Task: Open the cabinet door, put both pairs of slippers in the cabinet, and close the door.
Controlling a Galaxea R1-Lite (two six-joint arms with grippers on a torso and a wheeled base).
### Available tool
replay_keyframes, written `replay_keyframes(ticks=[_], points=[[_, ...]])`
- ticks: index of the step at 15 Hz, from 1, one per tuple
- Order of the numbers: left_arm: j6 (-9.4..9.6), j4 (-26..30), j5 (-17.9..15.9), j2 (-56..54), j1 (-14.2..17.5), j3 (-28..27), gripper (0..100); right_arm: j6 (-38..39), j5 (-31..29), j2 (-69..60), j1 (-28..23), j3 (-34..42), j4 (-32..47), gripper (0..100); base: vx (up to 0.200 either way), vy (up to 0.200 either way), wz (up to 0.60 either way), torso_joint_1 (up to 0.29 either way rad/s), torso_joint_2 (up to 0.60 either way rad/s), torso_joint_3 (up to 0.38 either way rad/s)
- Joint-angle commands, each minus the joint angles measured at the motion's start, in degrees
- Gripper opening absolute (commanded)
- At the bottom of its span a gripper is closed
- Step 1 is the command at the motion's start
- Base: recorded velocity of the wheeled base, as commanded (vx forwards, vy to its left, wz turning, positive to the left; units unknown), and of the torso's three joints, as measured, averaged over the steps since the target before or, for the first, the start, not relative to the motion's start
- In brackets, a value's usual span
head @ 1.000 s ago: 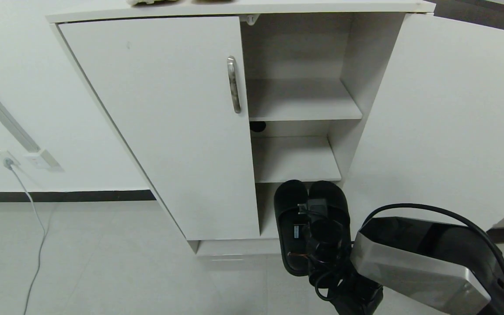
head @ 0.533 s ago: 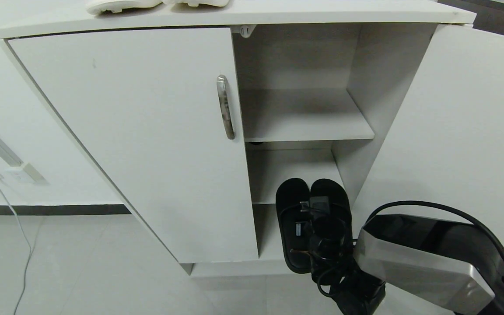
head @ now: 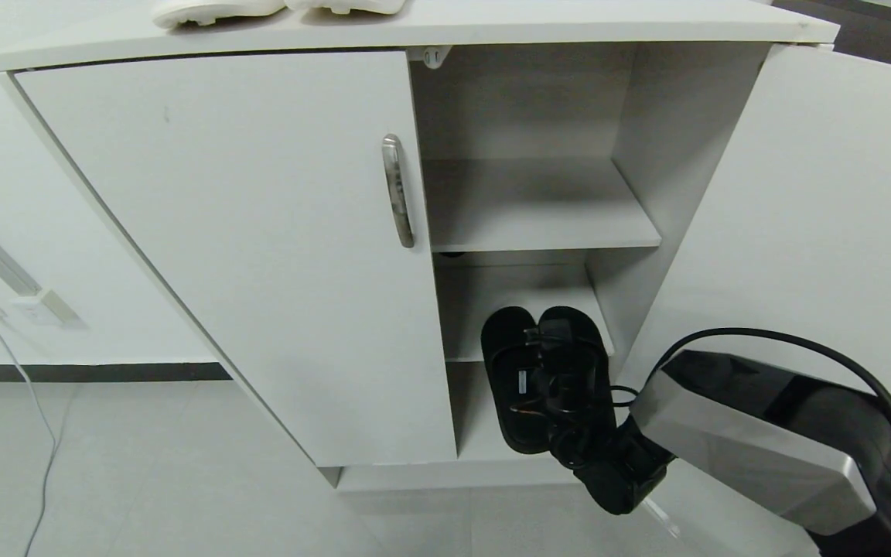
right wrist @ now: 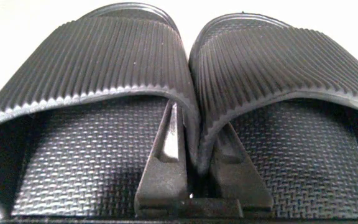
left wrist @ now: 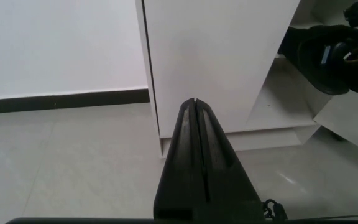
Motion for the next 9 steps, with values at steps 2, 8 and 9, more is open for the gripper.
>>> replay_keyframes(ticks=[2, 8, 9], points=[[-0.01, -0.01, -0.01, -0.01, 0.00, 0.00, 0, 3.25, 1.88, 0.41, -1.56, -6.46, 7.22, 0, 0.000, 0.000, 0.00, 0.000, 0.00, 0.000], [-0.01, -0.01, -0.01, -0.01, 0.00, 0.00, 0, 3.34, 2.32, 3.49, -3.76, -18.86, 16.01, 0, 0.000, 0.000, 0.00, 0.000, 0.00, 0.000], [-0.01, -0.01, -0.01, -0.01, 0.00, 0.00, 0, 3.34, 2.32, 3.93, -4.20, -20.26, 17.68, 0, 0.000, 0.000, 0.00, 0.000, 0.00, 0.000]])
